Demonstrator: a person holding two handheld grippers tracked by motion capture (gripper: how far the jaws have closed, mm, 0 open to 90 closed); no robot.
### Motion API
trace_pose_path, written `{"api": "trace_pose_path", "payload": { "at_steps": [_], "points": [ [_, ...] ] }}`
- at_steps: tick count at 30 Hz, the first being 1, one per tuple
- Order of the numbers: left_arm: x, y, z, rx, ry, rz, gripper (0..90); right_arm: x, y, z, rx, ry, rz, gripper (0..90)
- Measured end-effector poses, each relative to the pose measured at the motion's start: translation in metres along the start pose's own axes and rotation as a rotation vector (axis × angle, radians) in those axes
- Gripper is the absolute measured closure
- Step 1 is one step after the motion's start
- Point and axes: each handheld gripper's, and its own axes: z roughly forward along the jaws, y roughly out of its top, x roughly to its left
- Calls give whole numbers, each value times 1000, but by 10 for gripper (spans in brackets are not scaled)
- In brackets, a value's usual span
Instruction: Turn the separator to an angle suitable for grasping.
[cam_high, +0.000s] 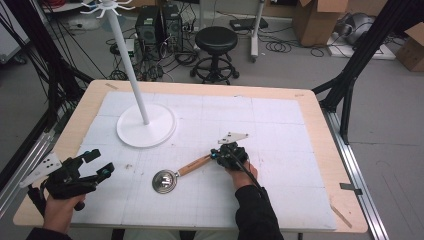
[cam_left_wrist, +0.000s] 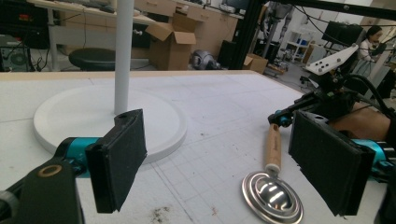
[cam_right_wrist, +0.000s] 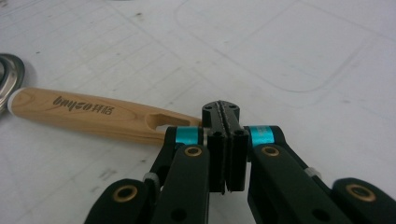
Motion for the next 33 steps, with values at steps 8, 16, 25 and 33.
{"api": "trace_pose_path", "payload": {
  "at_steps": [8, 16, 25, 33],
  "points": [
    [0, 0, 0, 2, -3, 3, 194, 22, 6, 8, -9, 66, -9, 896],
    [-1, 0, 1, 4, -3, 5, 194, 47, 10, 16, -10, 137, -24, 896],
    [0, 0, 0, 3, -7, 4, 196, 63, 13, 18, -20, 158, 5, 739],
    [-4, 0, 3, 22, -18, 15, 195, 22, -2, -66, -211, -40, 88, 303]
  ]
}}
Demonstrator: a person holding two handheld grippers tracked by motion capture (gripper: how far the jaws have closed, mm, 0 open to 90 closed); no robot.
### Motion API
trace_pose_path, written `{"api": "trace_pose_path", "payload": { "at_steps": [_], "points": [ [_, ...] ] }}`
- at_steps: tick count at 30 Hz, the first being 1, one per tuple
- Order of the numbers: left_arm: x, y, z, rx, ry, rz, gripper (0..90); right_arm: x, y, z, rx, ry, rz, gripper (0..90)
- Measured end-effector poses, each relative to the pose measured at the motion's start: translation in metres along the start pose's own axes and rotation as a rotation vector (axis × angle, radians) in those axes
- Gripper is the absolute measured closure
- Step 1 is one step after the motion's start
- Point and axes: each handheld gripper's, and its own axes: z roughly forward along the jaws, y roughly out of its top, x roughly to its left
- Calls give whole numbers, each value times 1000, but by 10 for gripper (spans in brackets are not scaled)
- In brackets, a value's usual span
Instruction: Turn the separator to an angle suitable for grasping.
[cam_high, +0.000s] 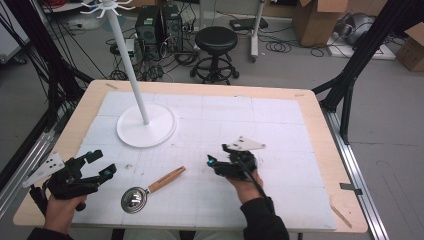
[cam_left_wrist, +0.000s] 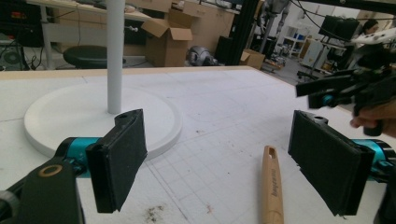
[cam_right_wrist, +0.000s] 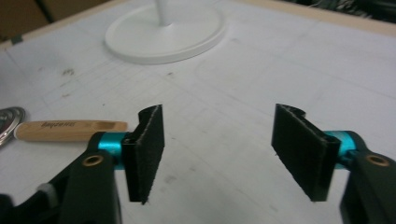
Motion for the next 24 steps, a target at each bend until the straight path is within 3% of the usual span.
{"api": "trace_pose_path", "payload": {
  "at_steps": [4, 6, 7, 8, 10, 11, 12, 16, 20, 24],
  "points": [
    [-2, 0, 1, 0, -5, 3, 196, -21, -13, -40, -48, -71, 36, 236],
    [-2, 0, 1, -1, -8, 0, 195, -28, -21, -57, -63, -107, 19, 230],
    [-2, 0, 1, -1, -8, 0, 195, -28, -21, -57, -63, -107, 19, 230],
    [-3, 0, 1, -2, -14, 1, 196, -35, -27, -74, -82, -138, 23, 213],
    [-3, 1, 1, -4, -15, 2, 197, -40, -30, -84, -83, -172, 21, 204],
    [-3, 1, 1, -6, -15, 1, 197, -40, -30, -84, -83, -172, 21, 204],
    [-4, 1, 1, -5, -18, 1, 197, -43, -34, -97, -95, -204, 29, 196],
    [-4, 1, 1, -4, -17, 2, 197, -44, -39, -112, -112, -227, 35, 185],
    [-4, 1, 2, -5, -12, 2, 197, -42, -48, -138, -135, -287, 50, 170],
    [-3, 1, 5, -6, -21, 4, 197, -40, -61, -152, -153, -319, 69, 167]
  ]
}}
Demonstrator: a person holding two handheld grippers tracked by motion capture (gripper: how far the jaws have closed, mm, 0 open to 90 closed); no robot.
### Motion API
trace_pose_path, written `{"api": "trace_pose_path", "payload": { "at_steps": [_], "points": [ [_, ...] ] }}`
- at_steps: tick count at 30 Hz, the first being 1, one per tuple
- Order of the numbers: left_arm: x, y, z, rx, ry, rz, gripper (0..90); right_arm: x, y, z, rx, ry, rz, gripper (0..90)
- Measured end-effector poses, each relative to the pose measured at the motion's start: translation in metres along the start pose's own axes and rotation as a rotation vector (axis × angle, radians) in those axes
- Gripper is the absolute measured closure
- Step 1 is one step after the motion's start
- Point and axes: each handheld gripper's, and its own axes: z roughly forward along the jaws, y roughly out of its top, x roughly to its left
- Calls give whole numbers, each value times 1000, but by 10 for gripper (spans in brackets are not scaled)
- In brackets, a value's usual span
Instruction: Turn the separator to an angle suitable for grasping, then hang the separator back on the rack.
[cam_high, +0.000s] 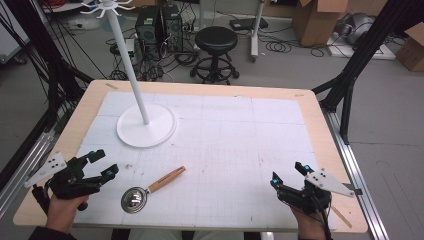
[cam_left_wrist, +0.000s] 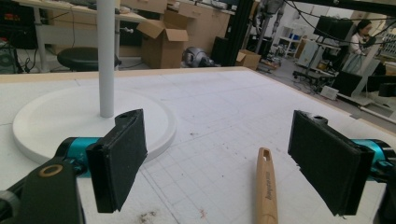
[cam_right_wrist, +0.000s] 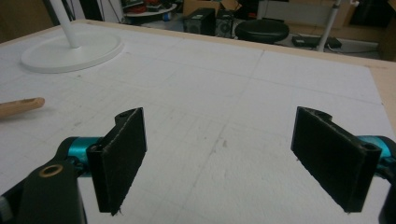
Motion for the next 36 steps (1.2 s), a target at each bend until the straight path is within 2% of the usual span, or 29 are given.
{"api": "trace_pose_path", "payload": {
  "at_steps": [3, 11, 16, 21, 30, 34, 36],
  "points": [
    [1, 0, 1, 7, -5, 2, 197, -1, 0, -4, -10, -17, 8, 167],
    [0, -1, 2, 12, 6, 6, 197, -2, -1, -3, -16, -16, -5, 167],
    [-1, -1, 4, 23, 6, 15, 197, -6, -1, -4, -22, -18, 5, 167],
    [-3, -2, 6, 28, 28, 25, 170, -5, -1, -2, -16, -16, 2, 168],
    [-8, -2, 9, 45, -5, 14, 169, -2, 0, 3, -9, 3, -12, 167],
    [-12, -2, 20, 76, -34, 28, 166, -1, -1, 6, 2, 22, -23, 167],
    [-19, 0, 34, 96, -68, 31, 166, -1, -2, 6, 3, 28, -26, 167]
  ]
}}
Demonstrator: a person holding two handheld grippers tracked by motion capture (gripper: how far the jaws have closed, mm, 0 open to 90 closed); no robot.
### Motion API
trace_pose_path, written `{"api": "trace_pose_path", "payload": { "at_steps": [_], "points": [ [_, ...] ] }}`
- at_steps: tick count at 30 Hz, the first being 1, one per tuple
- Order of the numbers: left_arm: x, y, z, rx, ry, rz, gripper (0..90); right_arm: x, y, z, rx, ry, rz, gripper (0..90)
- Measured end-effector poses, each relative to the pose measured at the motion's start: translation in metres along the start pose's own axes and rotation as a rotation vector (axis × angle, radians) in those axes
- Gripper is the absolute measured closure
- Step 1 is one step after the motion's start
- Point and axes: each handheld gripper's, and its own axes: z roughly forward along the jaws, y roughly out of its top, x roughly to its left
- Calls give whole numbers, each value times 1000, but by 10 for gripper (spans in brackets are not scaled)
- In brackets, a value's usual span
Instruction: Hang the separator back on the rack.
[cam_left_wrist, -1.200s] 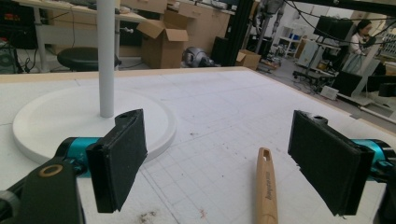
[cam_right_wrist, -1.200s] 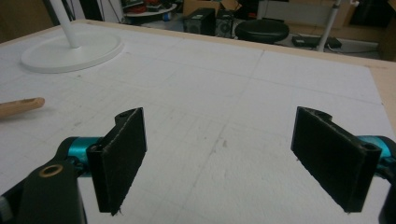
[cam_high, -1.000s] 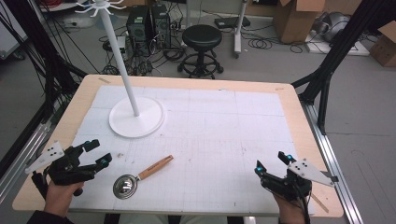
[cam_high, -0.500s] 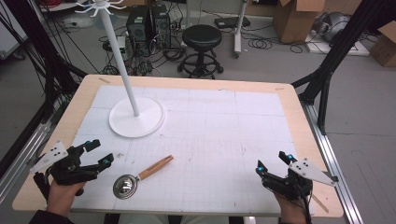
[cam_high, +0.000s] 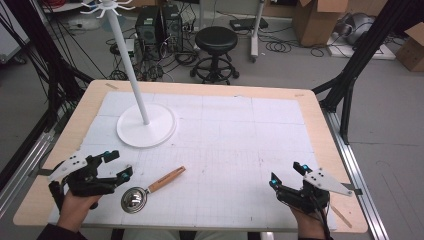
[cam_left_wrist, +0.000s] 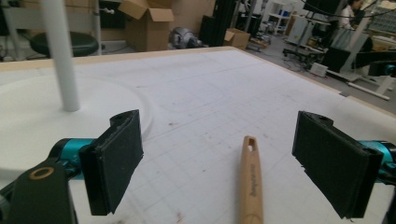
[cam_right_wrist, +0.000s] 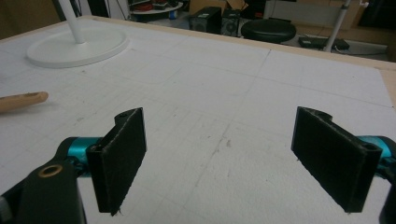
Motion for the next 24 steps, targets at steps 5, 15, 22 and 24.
{"api": "trace_pose_path", "payload": {
  "at_steps": [5, 15, 22, 24],
  "points": [
    [-20, 3, 23, 76, -59, 38, 166, 0, -1, 1, 8, 7, 6, 167],
    [-43, 3, 61, 247, -100, 106, 168, 0, -1, 2, 11, 20, 4, 168],
    [-44, -2, 88, 403, -59, 157, 206, 0, -1, 3, 15, 30, 7, 168],
    [-45, -3, 91, 419, -53, 170, 212, 0, -2, 3, 14, 30, 6, 168]
  ]
}}
